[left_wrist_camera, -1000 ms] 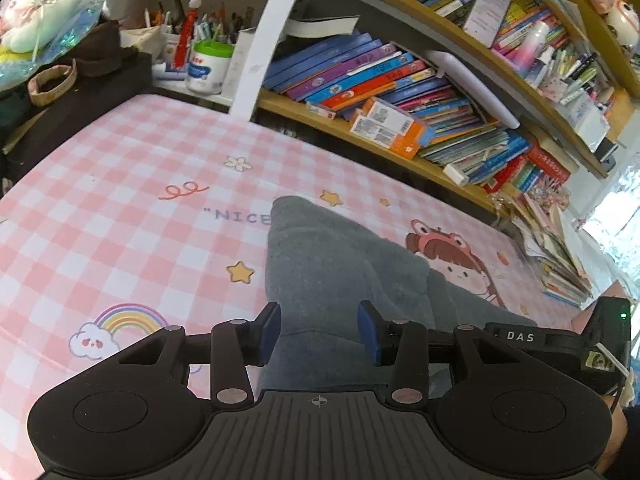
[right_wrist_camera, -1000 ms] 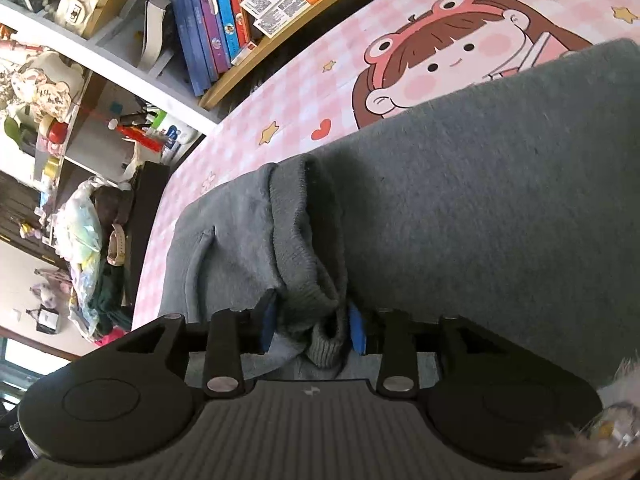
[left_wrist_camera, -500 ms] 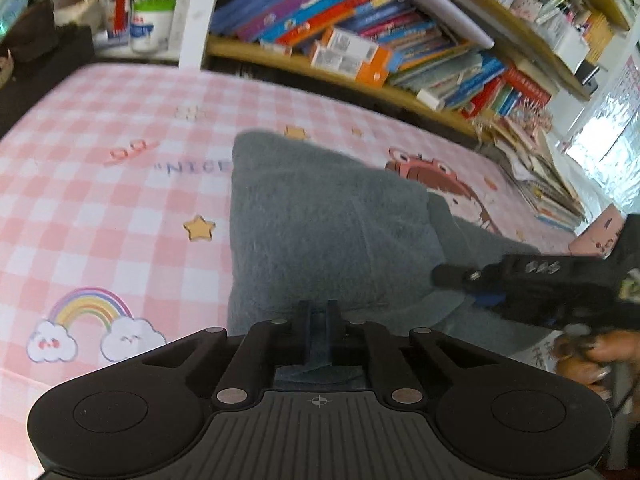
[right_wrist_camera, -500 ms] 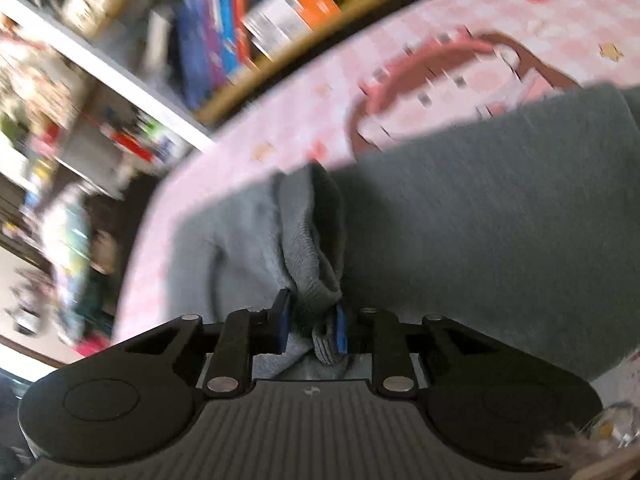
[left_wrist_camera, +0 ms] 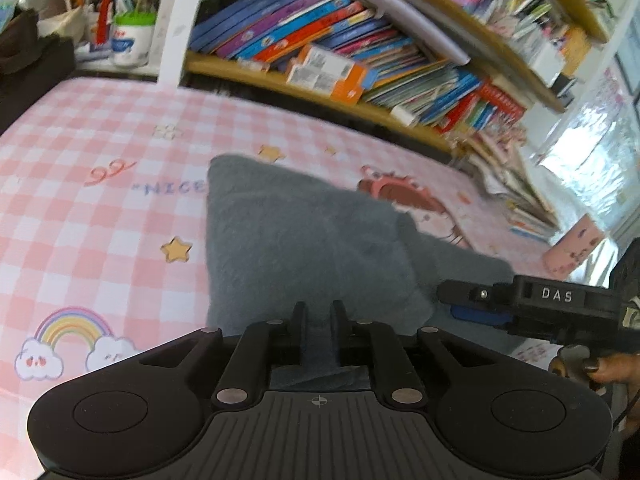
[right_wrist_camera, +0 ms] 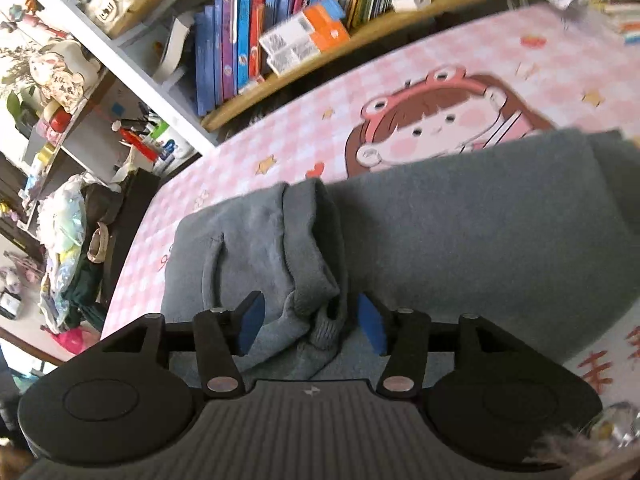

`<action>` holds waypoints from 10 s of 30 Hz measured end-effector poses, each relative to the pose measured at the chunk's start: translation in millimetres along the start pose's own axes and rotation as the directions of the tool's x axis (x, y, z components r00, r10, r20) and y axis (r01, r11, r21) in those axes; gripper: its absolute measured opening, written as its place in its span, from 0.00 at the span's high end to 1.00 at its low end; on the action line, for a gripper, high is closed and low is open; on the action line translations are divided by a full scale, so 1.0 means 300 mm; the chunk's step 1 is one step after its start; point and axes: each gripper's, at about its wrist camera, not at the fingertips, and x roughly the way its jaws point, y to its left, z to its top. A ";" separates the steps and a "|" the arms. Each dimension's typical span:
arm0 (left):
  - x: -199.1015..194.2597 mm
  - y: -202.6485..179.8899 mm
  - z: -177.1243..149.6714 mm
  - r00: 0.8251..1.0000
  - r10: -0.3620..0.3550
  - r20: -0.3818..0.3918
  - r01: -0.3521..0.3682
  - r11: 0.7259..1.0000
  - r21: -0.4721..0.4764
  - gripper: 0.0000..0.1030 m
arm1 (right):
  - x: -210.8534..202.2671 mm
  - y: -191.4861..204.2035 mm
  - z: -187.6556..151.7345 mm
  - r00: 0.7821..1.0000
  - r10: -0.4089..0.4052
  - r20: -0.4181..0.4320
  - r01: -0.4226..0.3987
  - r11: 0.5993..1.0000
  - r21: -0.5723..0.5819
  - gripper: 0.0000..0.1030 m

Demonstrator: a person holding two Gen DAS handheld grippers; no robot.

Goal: Fold clothes

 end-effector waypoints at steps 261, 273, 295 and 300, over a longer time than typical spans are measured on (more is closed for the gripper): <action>0.147 0.213 0.074 0.986 -0.154 -0.063 0.132 0.954 -0.270 0.47 | 0.114 0.133 0.010 0.997 -0.004 -0.081 -0.007 0.990 -0.139 0.67; 0.112 0.225 0.096 0.975 -0.217 -0.054 0.199 0.952 -0.231 0.47 | 0.057 0.191 -0.013 0.999 -0.027 -0.028 0.022 0.987 -0.162 0.68; 0.160 0.141 0.197 0.966 -0.257 -0.036 0.246 0.952 -0.183 0.47 | 0.010 0.175 0.088 0.999 -0.024 0.032 0.031 0.972 -0.232 0.68; 0.206 0.104 0.247 0.973 -0.232 -0.024 0.223 0.957 -0.185 0.47 | 0.039 0.130 0.175 1.000 0.001 0.022 0.005 0.968 -0.251 0.68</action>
